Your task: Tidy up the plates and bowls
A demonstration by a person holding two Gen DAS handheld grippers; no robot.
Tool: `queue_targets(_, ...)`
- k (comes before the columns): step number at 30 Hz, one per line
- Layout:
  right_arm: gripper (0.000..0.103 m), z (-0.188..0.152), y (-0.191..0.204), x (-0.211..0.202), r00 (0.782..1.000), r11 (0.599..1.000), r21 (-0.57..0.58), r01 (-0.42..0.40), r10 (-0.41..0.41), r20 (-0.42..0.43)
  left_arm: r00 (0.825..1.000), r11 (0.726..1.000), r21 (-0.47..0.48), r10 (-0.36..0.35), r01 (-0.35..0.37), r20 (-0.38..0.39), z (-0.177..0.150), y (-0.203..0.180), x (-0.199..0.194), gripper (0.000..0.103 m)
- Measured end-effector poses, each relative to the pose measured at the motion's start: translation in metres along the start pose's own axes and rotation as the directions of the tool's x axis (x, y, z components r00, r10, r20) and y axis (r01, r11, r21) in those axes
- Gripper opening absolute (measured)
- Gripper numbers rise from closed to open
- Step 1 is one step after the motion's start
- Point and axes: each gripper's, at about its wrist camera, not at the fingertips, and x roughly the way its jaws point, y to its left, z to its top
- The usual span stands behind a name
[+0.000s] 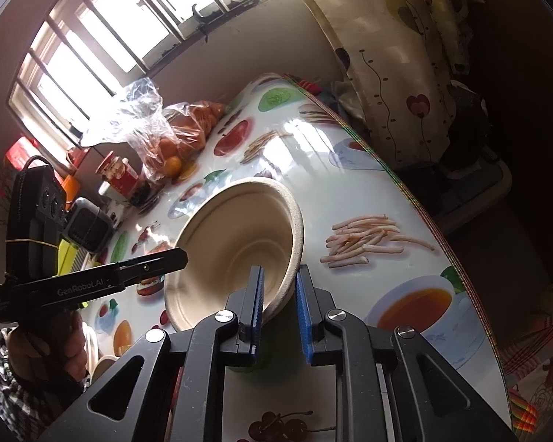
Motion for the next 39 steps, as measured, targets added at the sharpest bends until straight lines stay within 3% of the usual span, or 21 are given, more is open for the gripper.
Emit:
queue_targets(17, 0.01, 0.005, 0.0, -0.009, 1.0, 0.999, 0.027, -0.017, 0.017, 0.017, 1.0, 1.0, 0.001, 0.013, -0.013, 0.006, -0.002, -0.004, -0.006, 0.015)
queue_targets(39, 0.01, -0.026, 0.032, -0.062, 0.996, 0.997, 0.031, -0.072, 0.07, 0.047, 0.995, 0.998, -0.024, -0.062, 0.064, 0.077, -0.042, -0.006, -0.067, 0.015)
